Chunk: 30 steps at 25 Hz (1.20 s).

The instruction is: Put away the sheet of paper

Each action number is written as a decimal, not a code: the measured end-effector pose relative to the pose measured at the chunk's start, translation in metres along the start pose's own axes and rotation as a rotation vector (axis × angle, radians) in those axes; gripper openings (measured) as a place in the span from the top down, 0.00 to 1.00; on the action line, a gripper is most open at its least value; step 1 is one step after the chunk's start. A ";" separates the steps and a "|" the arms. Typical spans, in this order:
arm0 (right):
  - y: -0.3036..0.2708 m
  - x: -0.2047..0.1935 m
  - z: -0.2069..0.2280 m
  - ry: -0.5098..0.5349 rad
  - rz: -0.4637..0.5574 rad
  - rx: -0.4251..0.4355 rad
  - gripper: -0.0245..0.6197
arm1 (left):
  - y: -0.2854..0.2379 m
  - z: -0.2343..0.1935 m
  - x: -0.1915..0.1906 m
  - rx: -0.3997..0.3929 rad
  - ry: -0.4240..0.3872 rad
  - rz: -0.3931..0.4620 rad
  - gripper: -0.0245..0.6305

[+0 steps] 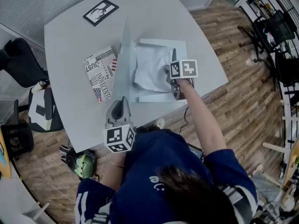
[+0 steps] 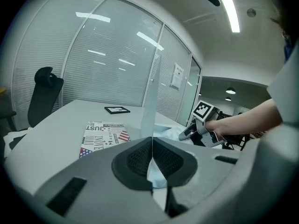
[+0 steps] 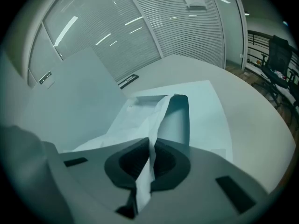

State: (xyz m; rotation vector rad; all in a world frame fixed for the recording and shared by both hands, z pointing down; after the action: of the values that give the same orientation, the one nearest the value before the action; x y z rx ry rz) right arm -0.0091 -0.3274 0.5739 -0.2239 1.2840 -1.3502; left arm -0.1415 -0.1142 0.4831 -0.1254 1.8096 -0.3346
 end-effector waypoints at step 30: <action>0.030 -0.012 -0.012 0.310 -0.116 -0.079 0.52 | -0.001 0.000 -0.001 -0.016 -0.014 -0.001 0.95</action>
State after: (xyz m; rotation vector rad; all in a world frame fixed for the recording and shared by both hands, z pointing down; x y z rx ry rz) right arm 0.0029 -0.3023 0.5534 -0.1484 1.6057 -1.4752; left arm -0.1407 -0.1146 0.4844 -0.1393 1.7985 -0.3193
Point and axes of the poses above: the fingertips, and each gripper's own axes: y backward along the fingers, z to its right, x out of its top, the point moved 1 cm from there along y, backward along the fingers, and after that the axes turned 4 degrees about z, right-handed, at the moved point
